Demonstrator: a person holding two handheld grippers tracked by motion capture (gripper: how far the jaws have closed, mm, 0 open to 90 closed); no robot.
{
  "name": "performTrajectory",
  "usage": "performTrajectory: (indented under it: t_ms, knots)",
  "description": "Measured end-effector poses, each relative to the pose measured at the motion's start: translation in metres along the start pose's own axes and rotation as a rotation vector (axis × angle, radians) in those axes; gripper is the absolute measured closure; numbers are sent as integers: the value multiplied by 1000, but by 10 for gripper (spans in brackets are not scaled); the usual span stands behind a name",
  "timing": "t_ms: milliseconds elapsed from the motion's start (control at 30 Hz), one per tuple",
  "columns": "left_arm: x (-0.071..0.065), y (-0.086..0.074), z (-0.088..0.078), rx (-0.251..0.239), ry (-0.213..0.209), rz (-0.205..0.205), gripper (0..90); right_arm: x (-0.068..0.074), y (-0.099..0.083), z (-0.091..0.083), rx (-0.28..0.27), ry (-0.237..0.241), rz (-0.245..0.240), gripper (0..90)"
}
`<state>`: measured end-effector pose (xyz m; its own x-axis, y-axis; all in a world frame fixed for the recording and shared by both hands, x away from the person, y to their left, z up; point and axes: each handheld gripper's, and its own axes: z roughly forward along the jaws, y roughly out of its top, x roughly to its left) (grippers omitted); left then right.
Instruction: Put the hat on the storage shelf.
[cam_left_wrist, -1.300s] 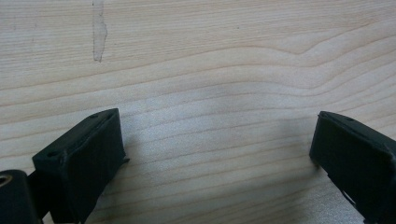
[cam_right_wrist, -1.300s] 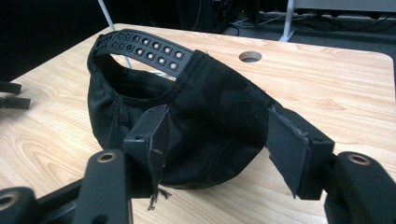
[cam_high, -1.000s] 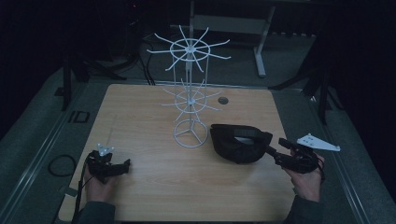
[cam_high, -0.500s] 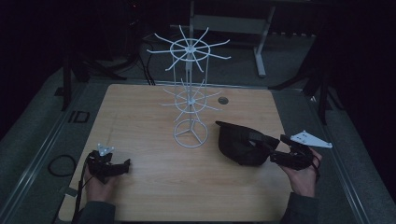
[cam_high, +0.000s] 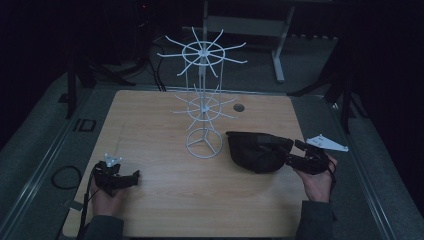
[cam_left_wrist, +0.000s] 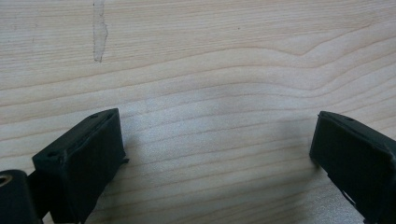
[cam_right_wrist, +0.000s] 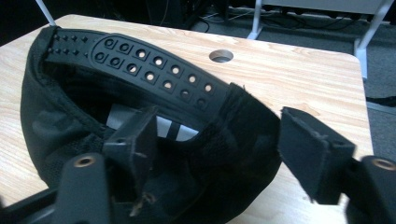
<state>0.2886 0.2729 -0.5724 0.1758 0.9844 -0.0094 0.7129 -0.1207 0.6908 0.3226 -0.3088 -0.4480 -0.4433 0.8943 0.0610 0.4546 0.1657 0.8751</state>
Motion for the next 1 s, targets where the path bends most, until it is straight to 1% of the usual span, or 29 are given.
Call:
performTrajectory:
  t_ms: [100, 133, 200, 333, 533, 600, 667, 733, 800, 867, 933, 1000]
  knots:
    - [0, 0, 0, -1, 0, -2, 30, 0, 1, 2, 2, 0, -2, 312]
    - [0, 0, 0, -2, 0, -2, 30, 1, 4, 4, -4, -16, -10, 315]
    - [0, 0, 0, -2, 0, -2, 30, 1, 5, 4, -20, -16, -17, 290]
    - [0, 0, 0, -2, 0, -2, 30, 1, 6, 3, -37, -21, -48, 259]
    - [0, 0, 0, -2, 0, -2, 30, 0, 9, 4, -47, -15, -75, 231]
    - [0, 0, 0, -2, 0, -2, 30, 1, 11, 4, -53, -5, -85, 228]
    - [0, 0, 0, -2, 0, -2, 30, 2, 13, 5, -47, 2, -97, 226]
    - [0, 0, 0, -2, 0, -3, 30, 2, 15, 8, -22, 0, -106, 226]
    - [0, 0, 0, -2, 0, -2, 30, 0, 15, 14, -3, 0, -104, 228]
    - [0, 0, 0, -2, 0, -2, 30, -3, 14, 18, 9, -1, -87, 243]
    - [0, 0, 0, -2, 0, -2, 30, -6, 13, 20, 11, -1, -67, 271]
    - [0, 0, 0, -2, 0, -3, 30, -9, 12, 20, 11, -8, -57, 281]
